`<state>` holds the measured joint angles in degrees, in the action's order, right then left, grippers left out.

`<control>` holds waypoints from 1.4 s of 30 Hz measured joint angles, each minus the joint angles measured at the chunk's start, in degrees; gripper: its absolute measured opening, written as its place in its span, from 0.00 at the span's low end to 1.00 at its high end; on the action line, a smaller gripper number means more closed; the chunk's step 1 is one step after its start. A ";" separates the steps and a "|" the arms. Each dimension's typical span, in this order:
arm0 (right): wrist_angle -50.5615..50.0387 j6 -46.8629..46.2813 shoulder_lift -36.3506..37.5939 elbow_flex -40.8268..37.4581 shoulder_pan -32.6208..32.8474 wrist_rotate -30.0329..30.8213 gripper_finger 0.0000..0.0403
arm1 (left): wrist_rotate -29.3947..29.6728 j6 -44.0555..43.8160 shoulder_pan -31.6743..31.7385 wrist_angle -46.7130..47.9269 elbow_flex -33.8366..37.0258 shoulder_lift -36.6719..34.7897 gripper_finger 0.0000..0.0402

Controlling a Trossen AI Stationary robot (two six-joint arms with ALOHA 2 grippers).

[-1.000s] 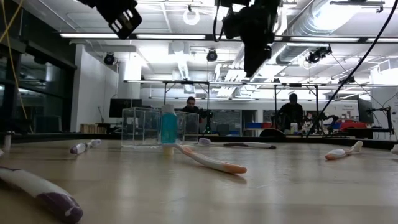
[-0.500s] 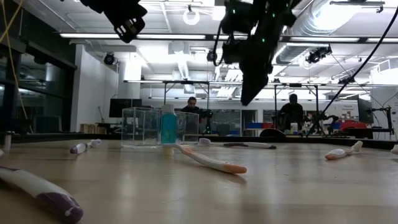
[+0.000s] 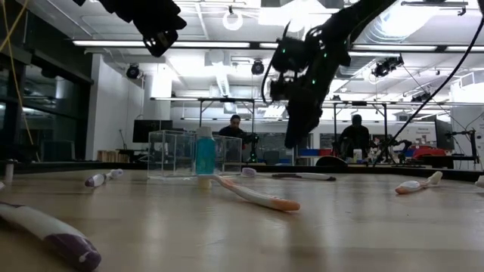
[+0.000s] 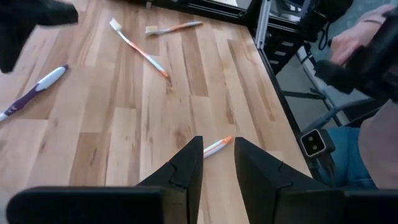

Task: Pick & Place toothbrushing station
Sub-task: Put the top violet toothbrush into the transparent organizer

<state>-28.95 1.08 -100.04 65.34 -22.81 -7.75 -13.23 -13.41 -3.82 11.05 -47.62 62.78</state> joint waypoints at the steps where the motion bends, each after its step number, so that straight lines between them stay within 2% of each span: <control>1: 0.50 0.57 -0.83 0.00 0.02 0.12 0.34 | 0.00 0.00 0.13 0.00 0.00 0.00 0.22; 6: 1.61 2.23 -3.62 0.02 1.08 1.07 0.34 | 0.00 -0.04 0.53 -0.68 0.00 0.00 0.22; 9: 0.08 2.35 -4.17 0.07 1.70 4.47 0.34 | 0.00 -0.12 0.55 -0.87 0.00 0.00 0.22; 12: -2.97 2.32 -4.25 0.04 1.79 5.31 0.34 | 0.00 -0.15 0.55 -0.87 0.00 0.00 0.22; 20: -2.98 1.76 -4.25 0.04 1.81 4.55 0.34 | 0.00 0.02 0.55 -0.85 0.00 0.00 0.22; 27: 0.00 2.25 -4.54 0.04 1.81 1.61 0.34 | -0.04 -0.02 0.55 -0.84 0.00 0.00 0.22; 42: 2.52 3.54 -10.35 0.26 1.03 -1.43 0.34 | -0.04 0.02 0.55 -0.83 0.00 0.00 0.22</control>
<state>-26.43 4.62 -110.38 65.60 -21.78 -9.18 -13.28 -13.39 -3.27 10.22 -47.62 62.78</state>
